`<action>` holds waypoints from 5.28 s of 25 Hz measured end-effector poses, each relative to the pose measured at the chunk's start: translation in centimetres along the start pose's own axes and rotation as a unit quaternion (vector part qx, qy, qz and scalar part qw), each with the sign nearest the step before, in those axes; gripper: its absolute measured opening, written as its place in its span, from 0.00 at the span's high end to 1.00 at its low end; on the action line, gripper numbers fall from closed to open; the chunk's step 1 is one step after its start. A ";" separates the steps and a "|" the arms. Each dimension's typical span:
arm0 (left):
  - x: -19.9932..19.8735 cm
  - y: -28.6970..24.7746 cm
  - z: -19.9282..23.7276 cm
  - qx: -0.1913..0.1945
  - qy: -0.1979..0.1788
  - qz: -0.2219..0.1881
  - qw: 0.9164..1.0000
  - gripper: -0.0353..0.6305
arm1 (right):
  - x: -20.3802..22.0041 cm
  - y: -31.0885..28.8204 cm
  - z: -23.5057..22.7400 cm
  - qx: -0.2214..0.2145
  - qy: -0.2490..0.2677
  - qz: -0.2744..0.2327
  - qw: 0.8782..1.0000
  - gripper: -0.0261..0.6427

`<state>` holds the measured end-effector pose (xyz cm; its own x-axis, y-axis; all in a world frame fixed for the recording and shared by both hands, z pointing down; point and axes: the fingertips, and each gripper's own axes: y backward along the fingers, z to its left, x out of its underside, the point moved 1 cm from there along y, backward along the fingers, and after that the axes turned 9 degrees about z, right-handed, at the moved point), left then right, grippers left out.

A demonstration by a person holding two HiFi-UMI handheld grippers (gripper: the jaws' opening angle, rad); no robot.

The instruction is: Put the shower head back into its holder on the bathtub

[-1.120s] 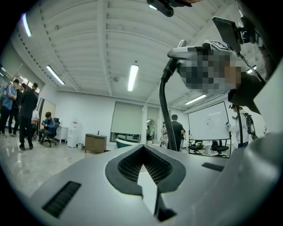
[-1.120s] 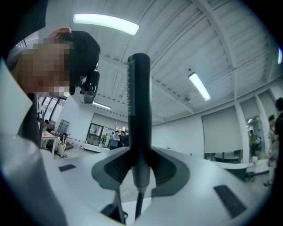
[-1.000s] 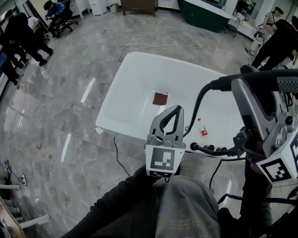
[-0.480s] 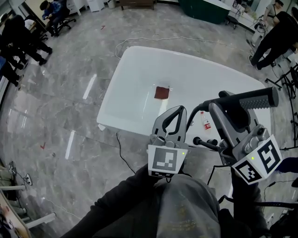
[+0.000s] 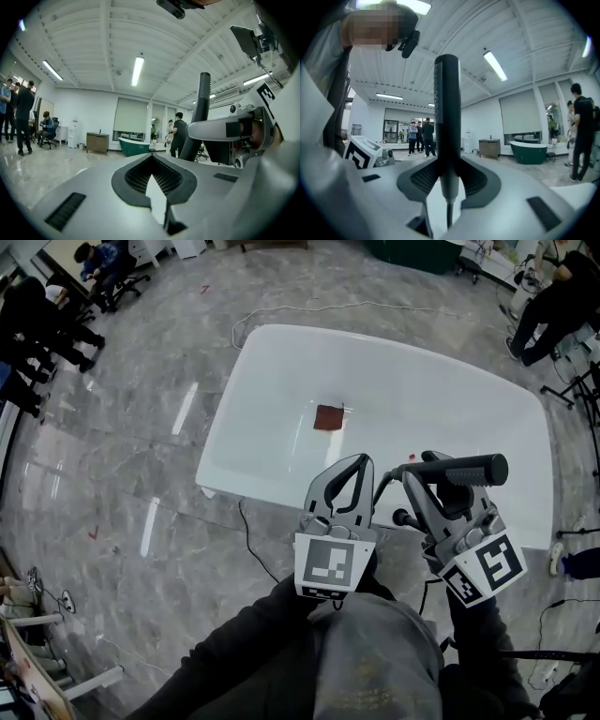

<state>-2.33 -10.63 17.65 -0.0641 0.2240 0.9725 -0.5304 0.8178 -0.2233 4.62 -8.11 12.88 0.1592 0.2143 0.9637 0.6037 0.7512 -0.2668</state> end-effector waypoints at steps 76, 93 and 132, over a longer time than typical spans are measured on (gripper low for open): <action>10.4 -2.3 1.3 0.004 0.013 0.095 0.995 0.94 | 19.0 -5.9 1.6 0.044 0.000 0.139 0.989 0.75; 10.5 -3.5 -2.6 0.008 0.008 0.085 0.996 0.94 | 19.0 -2.6 -1.1 0.053 -0.012 0.104 0.993 0.75; 20.1 -3.4 -0.1 0.019 0.037 0.165 0.986 0.94 | 26.6 -4.1 0.6 0.072 -0.026 0.176 0.981 0.75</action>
<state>-1.71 -8.88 37.97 -0.1774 0.5126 0.8401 -0.5217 0.6749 -0.5219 5.91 -5.07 39.58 0.2955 0.5046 0.8112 0.4014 0.7050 -0.5847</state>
